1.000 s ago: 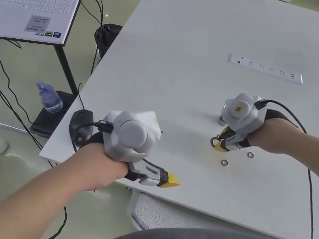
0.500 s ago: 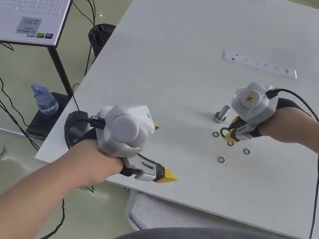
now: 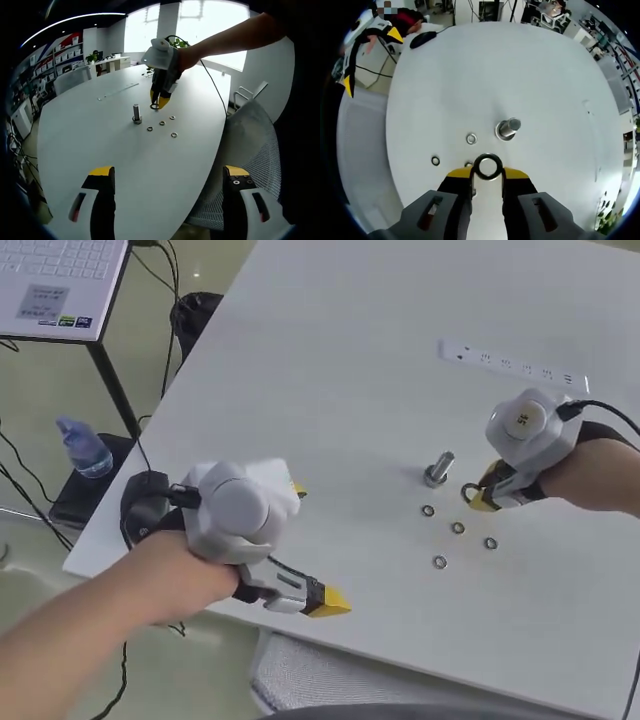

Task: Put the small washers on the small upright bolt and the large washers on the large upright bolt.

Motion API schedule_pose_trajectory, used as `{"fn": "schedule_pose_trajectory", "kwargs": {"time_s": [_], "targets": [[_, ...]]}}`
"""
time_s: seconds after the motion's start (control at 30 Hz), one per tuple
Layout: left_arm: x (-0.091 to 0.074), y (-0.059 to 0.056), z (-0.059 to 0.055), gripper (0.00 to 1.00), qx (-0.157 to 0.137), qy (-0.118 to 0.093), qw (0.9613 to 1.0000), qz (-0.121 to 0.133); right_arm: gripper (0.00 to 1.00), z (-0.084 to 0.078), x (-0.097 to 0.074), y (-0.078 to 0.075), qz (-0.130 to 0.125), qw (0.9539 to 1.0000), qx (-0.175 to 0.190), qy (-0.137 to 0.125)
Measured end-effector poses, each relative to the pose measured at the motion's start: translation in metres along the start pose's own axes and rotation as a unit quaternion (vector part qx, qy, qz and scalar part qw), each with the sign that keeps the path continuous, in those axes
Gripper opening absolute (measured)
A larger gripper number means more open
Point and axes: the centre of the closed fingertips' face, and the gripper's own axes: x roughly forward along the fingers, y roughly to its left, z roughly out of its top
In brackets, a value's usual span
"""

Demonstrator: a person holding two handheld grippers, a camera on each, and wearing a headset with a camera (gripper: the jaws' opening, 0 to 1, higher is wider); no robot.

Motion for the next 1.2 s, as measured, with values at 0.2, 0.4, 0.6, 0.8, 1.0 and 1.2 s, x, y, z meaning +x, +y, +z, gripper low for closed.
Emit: {"fn": "schedule_pose_trajectory", "kwargs": {"time_s": [0.2, 0.4, 0.6, 0.8, 1.0, 1.2], "targets": [[0.002, 0.004, 0.003, 0.94, -0.008, -0.006, 0.9999, 0.004, 0.21, 0.010, -0.008, -0.018, -0.008, 0.9999, 0.008, -0.012], [0.006, 0.005, 0.003, 0.96, -0.010, -0.002, 0.9999, 0.005, 0.21, 0.022, -0.015, -0.028, -0.011, 0.9997, 0.005, -0.021], [0.008, 0.005, 0.008, 0.99, -0.006, -0.012, 0.9999, 0.008, 0.22, 0.041, -0.014, -0.034, -0.009, 0.9995, 0.001, -0.030], [0.009, 0.003, 0.004, 0.99, -0.006, -0.002, 1.0000, 0.004, 0.22, 0.049, -0.005, -0.034, -0.003, 0.9996, -0.006, -0.026], [0.010, 0.002, 0.001, 0.97, -0.011, 0.002, 0.9999, 0.001, 0.22, 0.051, 0.003, -0.036, 0.003, 0.9997, -0.012, -0.020], [0.009, 0.002, -0.002, 0.95, -0.014, 0.005, 0.9999, -0.001, 0.22, 0.050, 0.005, -0.035, 0.001, 0.9997, -0.016, -0.016]]}}
